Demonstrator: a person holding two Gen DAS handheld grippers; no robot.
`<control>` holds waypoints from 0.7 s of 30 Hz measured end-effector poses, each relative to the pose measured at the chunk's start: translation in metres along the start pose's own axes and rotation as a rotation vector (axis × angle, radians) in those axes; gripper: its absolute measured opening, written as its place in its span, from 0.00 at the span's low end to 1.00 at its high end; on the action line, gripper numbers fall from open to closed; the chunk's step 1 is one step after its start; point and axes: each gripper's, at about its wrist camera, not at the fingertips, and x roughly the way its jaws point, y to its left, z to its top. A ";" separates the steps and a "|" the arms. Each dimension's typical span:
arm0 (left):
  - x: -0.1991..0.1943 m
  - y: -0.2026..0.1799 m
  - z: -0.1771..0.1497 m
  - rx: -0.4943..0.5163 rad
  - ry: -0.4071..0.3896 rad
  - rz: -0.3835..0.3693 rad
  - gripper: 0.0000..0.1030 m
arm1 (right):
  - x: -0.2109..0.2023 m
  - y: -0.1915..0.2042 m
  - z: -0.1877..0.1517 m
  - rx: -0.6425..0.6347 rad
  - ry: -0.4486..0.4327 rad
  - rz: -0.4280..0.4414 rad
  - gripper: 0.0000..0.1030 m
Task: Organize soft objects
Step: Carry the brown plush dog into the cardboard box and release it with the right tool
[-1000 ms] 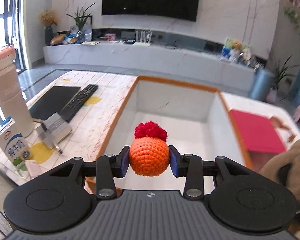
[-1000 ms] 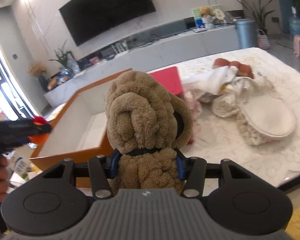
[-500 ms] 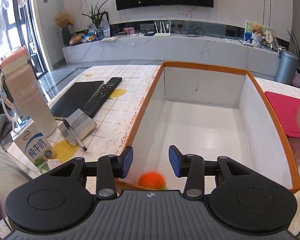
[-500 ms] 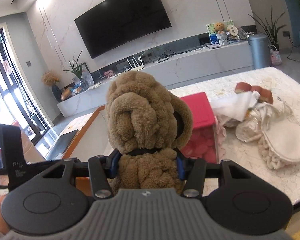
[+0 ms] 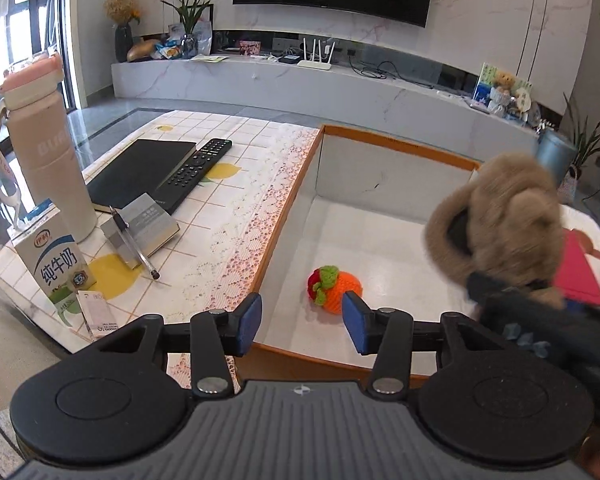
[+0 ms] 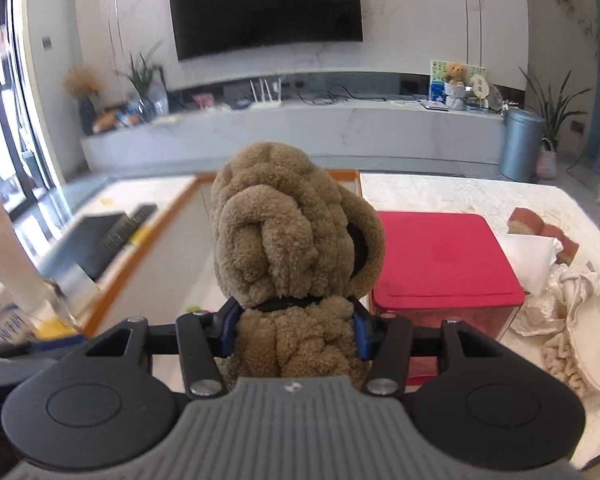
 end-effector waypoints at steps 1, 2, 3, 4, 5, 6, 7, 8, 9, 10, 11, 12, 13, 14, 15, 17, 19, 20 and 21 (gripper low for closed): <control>0.000 0.002 0.001 -0.012 0.006 -0.010 0.54 | 0.004 0.000 0.000 0.010 0.018 0.012 0.51; 0.001 0.005 0.002 -0.024 0.012 -0.015 0.52 | 0.007 0.000 -0.001 0.018 0.030 0.021 0.51; 0.002 0.008 0.002 -0.038 0.018 -0.024 0.51 | 0.009 0.001 -0.001 0.023 0.036 0.020 0.51; 0.003 0.011 0.002 -0.054 0.025 -0.034 0.50 | 0.011 0.003 -0.002 0.024 0.038 0.015 0.51; 0.003 0.012 0.002 -0.063 0.028 -0.041 0.50 | 0.013 0.004 -0.003 0.030 0.041 0.011 0.51; 0.003 0.014 0.002 -0.065 0.024 -0.045 0.48 | 0.015 0.004 -0.004 0.048 0.047 0.013 0.52; 0.001 0.016 0.002 -0.072 0.023 -0.048 0.48 | 0.019 0.002 -0.003 0.074 0.061 0.026 0.53; -0.001 0.019 0.003 -0.086 0.023 -0.057 0.48 | 0.022 0.001 -0.001 0.096 0.074 0.047 0.53; -0.005 0.023 0.004 -0.102 0.019 -0.071 0.48 | 0.025 -0.001 -0.001 0.115 0.081 0.068 0.53; -0.009 0.027 0.005 -0.116 0.008 -0.082 0.50 | 0.027 -0.001 0.000 0.127 0.087 0.082 0.53; -0.013 0.031 0.007 -0.126 -0.005 -0.079 0.62 | 0.032 0.007 0.001 0.125 0.093 0.088 0.53; -0.018 0.035 0.008 -0.130 -0.023 -0.057 0.73 | 0.033 0.011 0.001 0.115 0.096 0.093 0.53; -0.023 0.038 0.009 -0.127 -0.041 -0.025 0.75 | 0.035 0.014 0.001 0.105 0.097 0.098 0.53; -0.028 0.041 0.010 -0.119 -0.062 0.007 0.75 | 0.037 0.019 0.000 0.100 0.102 0.107 0.53; -0.032 0.044 0.010 -0.116 -0.086 0.033 0.77 | 0.040 0.022 -0.001 0.102 0.109 0.120 0.53; -0.036 0.052 0.012 -0.140 -0.111 0.064 0.81 | 0.045 0.027 -0.002 0.129 0.129 0.156 0.54; -0.035 0.060 0.013 -0.180 -0.111 0.079 0.81 | 0.050 0.034 -0.005 0.142 0.148 0.154 0.54; -0.031 0.063 0.013 -0.195 -0.102 0.087 0.81 | 0.052 0.039 -0.006 0.138 0.153 0.147 0.54; -0.027 0.066 0.014 -0.204 -0.089 0.096 0.81 | 0.054 0.042 -0.008 0.136 0.158 0.146 0.55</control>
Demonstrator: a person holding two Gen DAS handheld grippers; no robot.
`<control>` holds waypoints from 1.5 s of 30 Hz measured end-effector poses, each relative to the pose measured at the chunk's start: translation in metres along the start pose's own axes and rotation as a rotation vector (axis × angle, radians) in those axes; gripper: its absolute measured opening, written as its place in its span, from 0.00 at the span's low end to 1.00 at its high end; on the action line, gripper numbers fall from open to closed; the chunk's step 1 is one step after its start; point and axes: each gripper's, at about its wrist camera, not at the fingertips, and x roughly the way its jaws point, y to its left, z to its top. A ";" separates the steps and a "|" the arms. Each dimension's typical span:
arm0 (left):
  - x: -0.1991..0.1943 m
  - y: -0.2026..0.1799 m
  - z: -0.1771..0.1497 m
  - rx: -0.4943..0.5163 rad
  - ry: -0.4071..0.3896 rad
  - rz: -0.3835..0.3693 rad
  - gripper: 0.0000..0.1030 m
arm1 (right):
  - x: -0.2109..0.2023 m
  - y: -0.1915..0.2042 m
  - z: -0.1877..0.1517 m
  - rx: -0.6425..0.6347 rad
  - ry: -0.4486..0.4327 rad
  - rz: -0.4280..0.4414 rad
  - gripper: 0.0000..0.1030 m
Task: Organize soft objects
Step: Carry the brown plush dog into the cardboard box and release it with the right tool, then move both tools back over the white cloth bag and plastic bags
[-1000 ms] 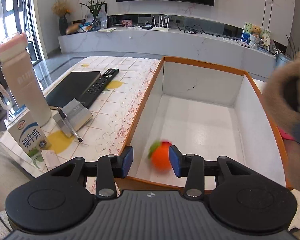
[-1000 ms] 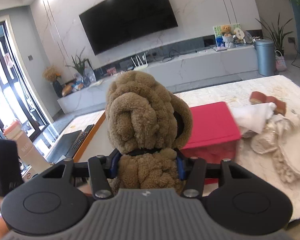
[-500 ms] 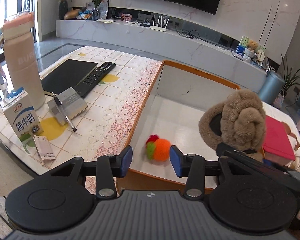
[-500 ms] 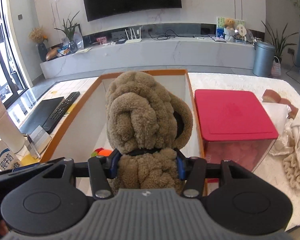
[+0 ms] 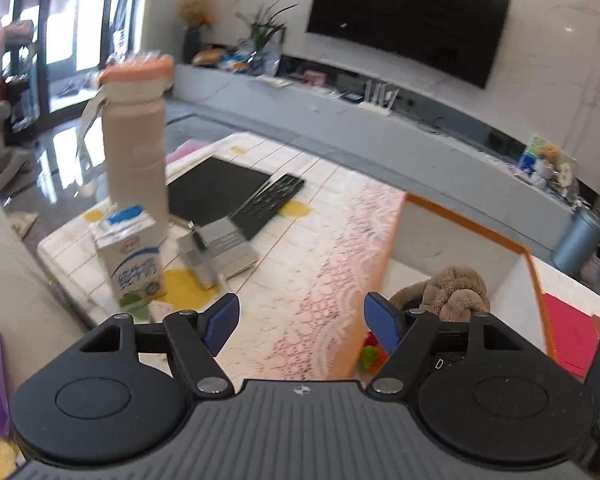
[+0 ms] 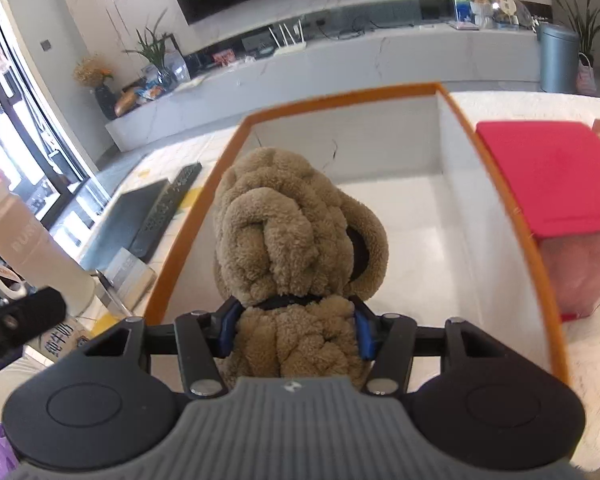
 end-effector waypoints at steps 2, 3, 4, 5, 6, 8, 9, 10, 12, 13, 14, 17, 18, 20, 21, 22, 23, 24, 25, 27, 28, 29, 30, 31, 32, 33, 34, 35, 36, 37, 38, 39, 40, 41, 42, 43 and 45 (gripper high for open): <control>0.011 0.001 -0.001 -0.003 0.022 0.027 0.81 | 0.004 0.006 -0.003 0.001 0.013 0.011 0.55; 0.015 0.000 -0.003 0.000 0.030 0.045 0.81 | 0.006 0.009 -0.003 0.000 0.018 0.016 0.55; 0.019 -0.001 -0.004 0.008 0.037 0.068 0.81 | 0.008 0.011 -0.004 -0.006 0.020 0.015 0.56; 0.021 -0.003 -0.006 0.017 0.037 0.089 0.80 | 0.010 0.014 -0.005 -0.016 0.020 0.008 0.57; 0.021 -0.004 -0.007 0.024 0.030 0.102 0.80 | 0.010 0.016 -0.006 -0.033 0.014 -0.008 0.57; 0.021 -0.004 -0.008 0.033 0.030 0.094 0.80 | 0.011 0.019 -0.009 -0.071 0.003 -0.025 0.62; 0.021 -0.003 -0.008 0.029 0.031 0.081 0.80 | 0.010 0.021 -0.009 -0.081 0.000 -0.031 0.65; 0.020 -0.003 -0.008 0.025 0.031 0.071 0.80 | 0.010 0.022 -0.009 -0.083 -0.001 -0.040 0.69; 0.021 -0.003 -0.007 0.029 0.033 0.072 0.80 | 0.008 0.021 -0.008 -0.091 -0.009 -0.043 0.69; 0.021 -0.005 -0.008 0.033 0.032 0.081 0.80 | 0.009 0.020 -0.007 -0.095 -0.007 -0.045 0.69; 0.021 -0.005 -0.008 0.035 0.031 0.091 0.80 | 0.009 0.020 -0.007 -0.098 -0.008 -0.047 0.69; 0.020 -0.003 -0.007 0.027 0.029 0.105 0.80 | 0.003 0.019 -0.006 -0.107 -0.019 -0.048 0.70; 0.019 -0.001 -0.006 0.018 0.028 0.107 0.80 | 0.002 0.019 -0.006 -0.107 -0.026 -0.046 0.72; 0.018 0.002 -0.005 0.003 0.024 0.114 0.80 | -0.002 0.018 -0.005 -0.107 -0.034 -0.040 0.73; 0.017 0.003 -0.004 -0.001 0.021 0.117 0.80 | -0.006 0.017 -0.004 -0.107 -0.037 -0.038 0.74; 0.016 0.004 -0.003 -0.003 0.018 0.120 0.80 | -0.010 0.015 -0.005 -0.105 -0.043 -0.036 0.74; 0.014 0.004 -0.003 -0.004 0.015 0.121 0.80 | -0.011 0.015 -0.004 -0.104 -0.047 -0.036 0.74; 0.013 0.005 -0.002 -0.005 0.010 0.119 0.80 | -0.015 0.014 -0.003 -0.101 -0.053 -0.035 0.74; 0.011 0.005 -0.002 -0.008 0.006 0.116 0.80 | -0.019 0.013 -0.002 -0.095 -0.067 -0.035 0.75; 0.007 0.005 -0.002 -0.020 -0.003 0.107 0.80 | -0.028 0.010 -0.001 -0.074 -0.103 -0.046 0.76; 0.005 0.005 -0.001 -0.024 -0.008 0.100 0.80 | -0.032 0.009 0.000 -0.071 -0.117 -0.049 0.76; 0.002 0.004 -0.001 -0.025 -0.011 0.094 0.80 | -0.038 0.008 0.001 -0.074 -0.130 -0.052 0.77; -0.001 0.000 -0.001 -0.016 -0.014 0.090 0.80 | -0.043 0.007 0.001 -0.078 -0.148 -0.055 0.77; -0.005 -0.004 -0.001 -0.006 -0.026 0.083 0.80 | -0.050 0.005 0.001 -0.083 -0.167 -0.057 0.77; -0.010 -0.008 -0.001 0.005 -0.043 0.070 0.80 | -0.057 0.003 0.001 -0.090 -0.184 -0.060 0.77; -0.014 -0.013 -0.002 0.020 -0.056 0.052 0.80 | -0.066 0.002 0.001 -0.099 -0.204 -0.070 0.79; -0.018 -0.018 -0.002 0.034 -0.065 0.035 0.80 | -0.075 0.000 0.001 -0.111 -0.229 -0.085 0.81; -0.022 -0.023 -0.003 0.045 -0.073 0.020 0.81 | -0.083 -0.001 0.002 -0.129 -0.249 -0.104 0.82; -0.024 -0.028 -0.004 0.056 -0.080 0.004 0.82 | -0.091 -0.003 0.003 -0.152 -0.267 -0.129 0.83; -0.026 -0.032 -0.005 0.068 -0.084 -0.015 0.82 | -0.100 -0.004 0.004 -0.172 -0.288 -0.152 0.83; -0.028 -0.036 -0.006 0.079 -0.083 -0.033 0.82 | -0.109 -0.007 0.004 -0.188 -0.309 -0.172 0.83; -0.029 -0.040 -0.007 0.085 -0.080 -0.051 0.82 | -0.118 -0.010 0.004 -0.202 -0.333 -0.192 0.83; -0.031 -0.044 -0.008 0.088 -0.077 -0.068 0.82 | -0.126 -0.014 0.004 -0.212 -0.349 -0.211 0.84; -0.032 -0.047 -0.009 0.091 -0.075 -0.085 0.82 | -0.134 -0.019 0.003 -0.222 -0.362 -0.229 0.85; -0.034 -0.051 -0.010 0.095 -0.073 -0.105 0.82 | -0.142 -0.024 0.003 -0.229 -0.374 -0.248 0.86; -0.035 -0.055 -0.011 0.102 -0.070 -0.132 0.82 | -0.148 -0.029 0.003 -0.238 -0.381 -0.266 0.89; -0.037 -0.064 -0.016 0.119 -0.055 -0.191 0.82 | -0.161 -0.038 0.002 -0.250 -0.397 -0.302 0.89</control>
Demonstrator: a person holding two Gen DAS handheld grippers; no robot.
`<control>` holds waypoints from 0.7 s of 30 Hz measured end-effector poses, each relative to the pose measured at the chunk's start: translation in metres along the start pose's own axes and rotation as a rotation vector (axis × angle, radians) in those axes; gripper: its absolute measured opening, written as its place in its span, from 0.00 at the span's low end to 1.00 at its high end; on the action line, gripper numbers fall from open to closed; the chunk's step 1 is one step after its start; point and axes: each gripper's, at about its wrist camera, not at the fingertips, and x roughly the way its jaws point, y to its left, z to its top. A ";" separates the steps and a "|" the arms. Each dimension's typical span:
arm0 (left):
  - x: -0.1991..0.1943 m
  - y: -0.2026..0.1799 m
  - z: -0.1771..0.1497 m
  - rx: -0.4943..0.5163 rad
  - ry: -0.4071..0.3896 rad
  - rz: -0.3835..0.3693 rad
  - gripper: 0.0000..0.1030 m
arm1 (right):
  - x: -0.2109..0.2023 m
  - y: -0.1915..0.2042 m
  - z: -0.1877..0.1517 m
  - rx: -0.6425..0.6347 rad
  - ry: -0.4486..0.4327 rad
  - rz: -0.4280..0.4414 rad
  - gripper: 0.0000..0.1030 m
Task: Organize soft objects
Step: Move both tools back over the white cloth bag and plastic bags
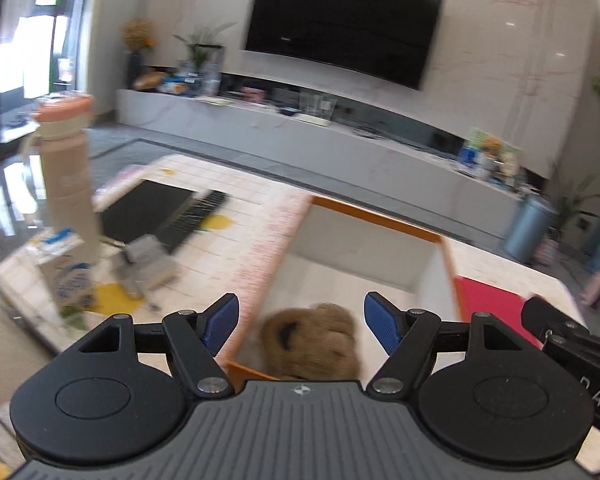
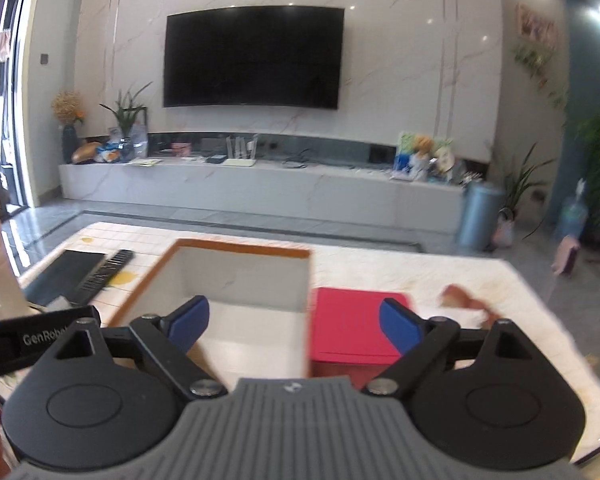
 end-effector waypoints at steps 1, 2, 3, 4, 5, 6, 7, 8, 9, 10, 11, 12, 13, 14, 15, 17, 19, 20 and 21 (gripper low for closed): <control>0.000 -0.005 -0.002 0.008 0.009 -0.028 0.82 | -0.004 -0.007 0.000 -0.004 -0.007 -0.019 0.89; -0.001 -0.010 -0.004 0.018 0.017 -0.052 0.82 | -0.008 -0.015 0.000 -0.004 -0.013 -0.035 0.90; -0.001 -0.016 -0.006 0.028 0.021 -0.072 0.82 | -0.011 -0.022 0.000 -0.002 -0.018 -0.049 0.91; -0.002 -0.023 -0.008 0.041 0.022 -0.089 0.82 | -0.014 -0.030 -0.001 0.003 -0.021 -0.060 0.91; -0.004 -0.029 -0.010 0.055 0.021 -0.102 0.82 | -0.016 -0.038 -0.001 0.010 -0.022 -0.069 0.92; -0.005 -0.036 -0.013 0.069 0.017 -0.111 0.82 | -0.018 -0.046 -0.003 0.018 -0.020 -0.081 0.92; -0.007 -0.043 -0.015 0.083 0.012 -0.119 0.82 | -0.019 -0.055 -0.005 0.024 -0.016 -0.098 0.92; -0.009 -0.050 -0.018 0.098 0.007 -0.124 0.82 | -0.020 -0.063 -0.008 0.027 -0.009 -0.118 0.92; -0.010 -0.057 -0.020 0.117 0.001 -0.129 0.83 | -0.021 -0.071 -0.011 0.031 -0.002 -0.140 0.92; -0.012 -0.064 -0.022 0.143 -0.005 -0.134 0.83 | -0.021 -0.080 -0.014 0.036 0.001 -0.162 0.92; -0.014 -0.071 -0.024 0.172 -0.011 -0.138 0.84 | -0.021 -0.088 -0.017 0.040 0.006 -0.182 0.92; -0.014 -0.076 -0.026 0.195 -0.019 -0.135 0.84 | -0.021 -0.096 -0.021 0.037 0.014 -0.195 0.92; -0.015 -0.081 -0.028 0.209 -0.029 -0.132 0.84 | -0.020 -0.103 -0.026 0.033 0.020 -0.206 0.92; -0.016 -0.085 -0.030 0.218 -0.041 -0.133 0.85 | -0.018 -0.111 -0.030 0.034 0.025 -0.221 0.92; -0.016 -0.090 -0.033 0.226 -0.050 -0.139 0.86 | -0.016 -0.117 -0.033 0.038 0.036 -0.236 0.92; -0.013 -0.102 -0.038 0.275 -0.039 -0.161 0.86 | -0.013 -0.133 -0.042 0.061 0.058 -0.263 0.92; -0.008 -0.117 -0.046 0.345 -0.022 -0.150 0.86 | -0.008 -0.148 -0.050 0.096 0.076 -0.275 0.92; -0.007 -0.125 -0.052 0.377 -0.026 -0.137 0.86 | -0.004 -0.157 -0.054 0.119 0.087 -0.270 0.92; -0.005 -0.133 -0.059 0.408 -0.034 -0.126 0.86 | -0.001 -0.165 -0.059 0.149 0.096 -0.265 0.92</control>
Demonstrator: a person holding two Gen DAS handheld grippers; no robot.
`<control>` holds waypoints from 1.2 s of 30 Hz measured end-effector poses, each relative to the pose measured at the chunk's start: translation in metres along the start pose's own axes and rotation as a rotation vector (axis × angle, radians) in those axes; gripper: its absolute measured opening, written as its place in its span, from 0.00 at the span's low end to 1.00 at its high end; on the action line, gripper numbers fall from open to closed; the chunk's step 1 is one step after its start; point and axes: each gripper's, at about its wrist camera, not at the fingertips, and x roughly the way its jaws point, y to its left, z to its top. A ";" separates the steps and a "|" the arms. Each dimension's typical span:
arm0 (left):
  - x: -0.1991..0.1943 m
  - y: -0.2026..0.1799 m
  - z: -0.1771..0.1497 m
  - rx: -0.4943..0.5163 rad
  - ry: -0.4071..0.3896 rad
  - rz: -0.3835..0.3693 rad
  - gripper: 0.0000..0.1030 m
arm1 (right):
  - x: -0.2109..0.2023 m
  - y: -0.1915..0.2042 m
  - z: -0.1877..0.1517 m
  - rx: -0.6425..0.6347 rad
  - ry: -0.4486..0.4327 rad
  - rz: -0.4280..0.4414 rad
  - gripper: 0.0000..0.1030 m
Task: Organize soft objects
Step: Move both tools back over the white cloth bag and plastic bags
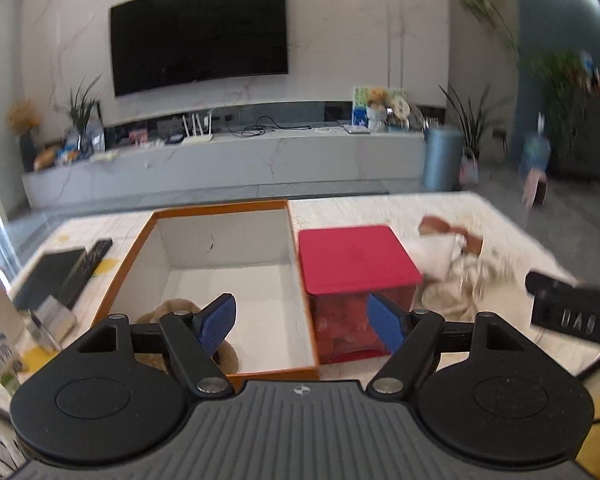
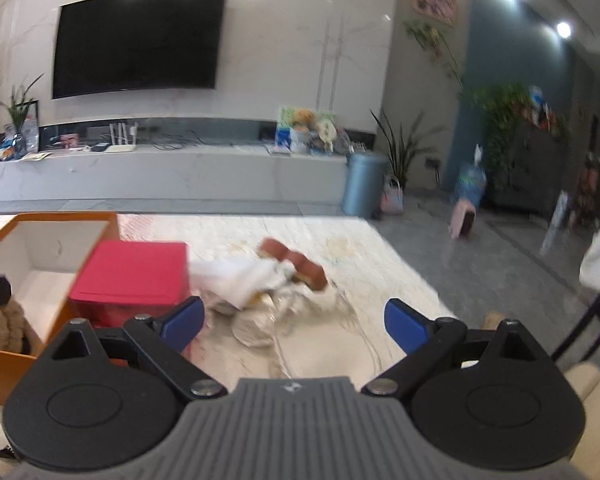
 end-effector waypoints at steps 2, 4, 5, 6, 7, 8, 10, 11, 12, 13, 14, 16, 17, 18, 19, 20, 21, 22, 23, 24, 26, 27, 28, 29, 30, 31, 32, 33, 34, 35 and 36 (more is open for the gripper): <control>0.007 -0.019 -0.007 0.055 -0.008 0.008 0.86 | 0.009 -0.014 -0.006 0.054 0.020 -0.010 0.92; 0.017 -0.038 -0.014 0.104 0.003 -0.001 0.86 | 0.019 -0.026 -0.012 0.103 0.048 -0.058 0.92; 0.024 -0.049 -0.018 0.132 0.018 -0.002 0.86 | 0.025 -0.033 -0.015 0.127 0.071 -0.090 0.93; 0.030 -0.060 -0.023 0.165 0.037 0.001 0.86 | 0.031 -0.039 -0.018 0.148 0.098 -0.123 0.95; 0.037 -0.071 -0.028 0.201 0.053 0.005 0.86 | 0.038 -0.045 -0.021 0.163 0.132 -0.150 0.96; 0.045 -0.082 -0.033 0.235 0.065 0.009 0.86 | 0.044 -0.049 -0.024 0.173 0.164 -0.172 0.96; 0.055 -0.103 -0.045 0.295 0.082 0.003 0.86 | 0.053 -0.057 -0.029 0.211 0.205 -0.187 0.96; 0.061 -0.111 -0.049 0.321 0.088 -0.007 0.86 | 0.055 -0.061 -0.030 0.231 0.217 -0.174 0.96; 0.066 -0.119 -0.053 0.345 0.094 -0.015 0.86 | 0.055 -0.066 -0.032 0.255 0.220 -0.156 0.96; 0.071 -0.128 -0.057 0.368 0.103 -0.020 0.86 | 0.054 -0.071 -0.032 0.280 0.218 -0.140 0.97; 0.076 -0.135 -0.061 0.388 0.108 -0.027 0.86 | 0.052 -0.074 -0.033 0.300 0.215 -0.134 0.97; 0.084 -0.147 -0.066 0.406 0.107 -0.062 0.86 | 0.052 -0.081 -0.034 0.332 0.219 -0.158 0.98; 0.087 -0.152 -0.065 0.404 0.108 -0.090 0.86 | 0.056 -0.084 -0.035 0.355 0.232 -0.183 0.98; 0.091 -0.157 -0.064 0.393 0.116 -0.121 0.86 | 0.059 -0.090 -0.038 0.384 0.258 -0.212 0.98; 0.095 -0.161 -0.062 0.375 0.130 -0.153 0.86 | 0.065 -0.094 -0.040 0.411 0.293 -0.234 0.98; 0.099 -0.164 -0.060 0.353 0.146 -0.186 0.86 | 0.070 -0.100 -0.043 0.441 0.317 -0.243 0.98; 0.103 -0.167 -0.058 0.327 0.159 -0.222 0.83 | 0.072 -0.105 -0.045 0.473 0.325 -0.239 0.98; 0.107 -0.170 -0.055 0.305 0.162 -0.263 0.81 | 0.072 -0.108 -0.046 0.496 0.318 -0.228 0.98; 0.110 -0.172 -0.053 0.282 0.157 -0.303 0.78 | 0.072 -0.111 -0.047 0.512 0.307 -0.218 0.98; 0.113 -0.176 -0.052 0.258 0.149 -0.333 0.77 | 0.070 -0.113 -0.047 0.523 0.299 -0.214 0.98; 0.121 -0.181 -0.049 0.227 0.148 -0.363 0.77 | 0.071 -0.115 -0.049 0.532 0.304 -0.208 0.98; 0.126 -0.184 -0.049 0.220 0.153 -0.361 0.77 | 0.073 -0.115 -0.050 0.534 0.313 -0.199 0.98; 0.130 -0.187 -0.050 0.216 0.158 -0.342 0.76 | 0.076 -0.116 -0.051 0.537 0.322 -0.190 0.98; 0.134 -0.190 -0.051 0.212 0.160 -0.318 0.76 | 0.077 -0.116 -0.051 0.539 0.327 -0.186 0.98; 0.137 -0.192 -0.053 0.206 0.164 -0.306 0.76 | 0.078 -0.115 -0.052 0.540 0.330 -0.187 0.98; 0.139 -0.193 -0.053 0.196 0.168 -0.309 0.76 | 0.079 -0.116 -0.052 0.542 0.331 -0.188 0.98; 0.140 -0.192 -0.053 0.179 0.164 -0.320 0.76 | 0.079 -0.116 -0.052 0.546 0.332 -0.190 0.98; 0.140 -0.191 -0.052 0.161 0.158 -0.325 0.76 | 0.079 -0.117 -0.052 0.550 0.334 -0.193 0.98; 0.141 -0.191 -0.050 0.151 0.150 -0.328 0.76 | 0.080 -0.117 -0.052 0.554 0.337 -0.198 0.98; 0.142 -0.191 -0.049 0.154 0.146 -0.328 0.76 | 0.080 -0.117 -0.053 0.555 0.339 -0.201 0.98; 0.143 -0.191 -0.049 0.156 0.139 -0.324 0.75 | 0.081 -0.117 -0.053 0.555 0.339 -0.203 0.98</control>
